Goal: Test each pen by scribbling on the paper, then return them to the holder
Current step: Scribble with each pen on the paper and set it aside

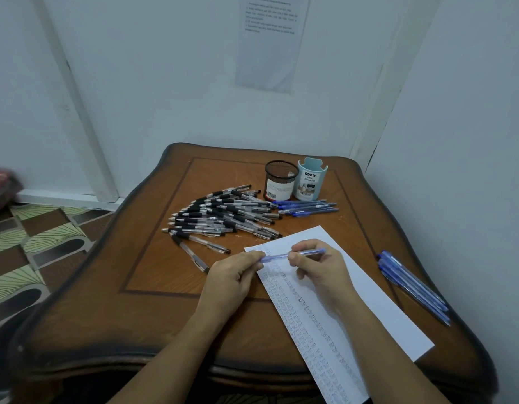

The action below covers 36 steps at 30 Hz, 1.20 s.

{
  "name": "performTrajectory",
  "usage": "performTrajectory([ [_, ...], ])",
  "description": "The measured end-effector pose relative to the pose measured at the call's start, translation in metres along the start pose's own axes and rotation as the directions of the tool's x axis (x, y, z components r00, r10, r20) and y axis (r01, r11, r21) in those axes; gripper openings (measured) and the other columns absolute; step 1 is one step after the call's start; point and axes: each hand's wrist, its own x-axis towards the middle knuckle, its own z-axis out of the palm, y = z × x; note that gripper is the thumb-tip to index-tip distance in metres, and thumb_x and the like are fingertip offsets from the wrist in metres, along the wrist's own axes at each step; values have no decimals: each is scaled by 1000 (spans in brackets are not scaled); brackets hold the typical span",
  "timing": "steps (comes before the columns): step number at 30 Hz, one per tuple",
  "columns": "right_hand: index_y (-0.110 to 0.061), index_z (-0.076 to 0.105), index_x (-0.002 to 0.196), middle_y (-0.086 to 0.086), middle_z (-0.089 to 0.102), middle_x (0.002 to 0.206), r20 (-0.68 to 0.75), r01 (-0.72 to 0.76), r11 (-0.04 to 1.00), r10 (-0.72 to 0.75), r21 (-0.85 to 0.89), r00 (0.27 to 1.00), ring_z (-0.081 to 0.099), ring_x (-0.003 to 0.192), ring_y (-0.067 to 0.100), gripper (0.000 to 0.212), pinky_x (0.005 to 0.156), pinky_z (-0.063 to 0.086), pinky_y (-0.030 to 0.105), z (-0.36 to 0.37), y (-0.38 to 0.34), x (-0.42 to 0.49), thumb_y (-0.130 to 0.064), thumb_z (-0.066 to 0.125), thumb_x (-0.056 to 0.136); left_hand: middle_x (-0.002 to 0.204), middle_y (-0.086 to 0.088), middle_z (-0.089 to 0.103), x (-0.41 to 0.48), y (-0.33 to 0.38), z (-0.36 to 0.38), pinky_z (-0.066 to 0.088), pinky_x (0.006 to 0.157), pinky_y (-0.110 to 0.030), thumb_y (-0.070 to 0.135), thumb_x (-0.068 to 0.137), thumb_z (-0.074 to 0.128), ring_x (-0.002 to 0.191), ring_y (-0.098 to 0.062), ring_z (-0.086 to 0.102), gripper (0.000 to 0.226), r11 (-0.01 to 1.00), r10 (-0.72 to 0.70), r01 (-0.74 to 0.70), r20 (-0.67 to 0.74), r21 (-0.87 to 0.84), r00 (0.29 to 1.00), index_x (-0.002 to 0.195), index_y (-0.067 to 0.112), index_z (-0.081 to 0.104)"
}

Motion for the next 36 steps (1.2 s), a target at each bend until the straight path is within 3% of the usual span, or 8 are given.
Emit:
performTrajectory([
  [7,-26,80,78,-12,73,83,-5,88,899,-100,-429,995,63,82,9,8,65,48,24,-17,-21,-2,-20,85,77,104,1,75,1,0,1,38,85,-1,18,87,63,98,-8,63,24,995,86,-88,44,54,995,107,11,74],
  [10,-28,77,104,-15,69,95,245,254,492,-84,-833,966,54,88,5,14,74,40,23,-27,-29,-3,-26,70,92,104,3,75,-1,-1,3,51,82,-16,28,91,56,95,-8,68,28,984,149,-155,81,83,986,106,15,75],
  [12,-30,67,127,-6,64,110,382,376,155,14,-914,924,48,99,9,29,78,35,25,-26,-30,-4,-27,55,101,105,3,75,-2,0,5,58,77,-25,35,91,50,94,-10,69,35,980,170,-180,114,82,979,107,16,75],
  [13,-30,64,132,-2,61,113,400,394,96,51,-914,915,48,102,12,31,79,35,26,-29,-30,-4,-25,51,103,105,3,74,-3,0,7,60,75,-28,38,91,49,94,-11,70,37,980,169,-180,121,84,978,108,16,74],
  [16,-22,69,123,1,63,110,337,329,227,-3,-917,942,52,101,13,27,84,40,28,-59,-34,1,-16,55,101,122,2,68,-1,-2,8,55,90,-34,53,88,55,111,-13,64,52,991,45,-65,173,113,984,126,19,65],
  [21,-11,71,113,3,68,99,-206,-72,601,-157,-796,966,59,78,10,21,68,43,12,-146,-49,-6,-4,58,97,143,6,51,4,-3,10,28,115,-40,94,69,31,134,-16,44,97,979,-51,-22,351,202,935,138,29,54],
  [26,-8,68,123,10,68,110,-419,-321,581,-38,-748,907,58,93,19,26,84,44,31,-194,-39,-12,-9,55,100,152,10,39,8,-7,10,9,120,-37,105,49,7,142,-9,29,122,949,-193,43,469,313,862,139,36,51],
  [36,-17,66,129,1,67,112,-328,-313,630,96,-711,940,62,91,8,30,72,52,24,-199,-28,-19,-14,49,104,151,12,39,9,-5,8,13,119,-35,104,47,5,141,-8,30,122,954,-219,86,472,287,854,138,38,51],
])
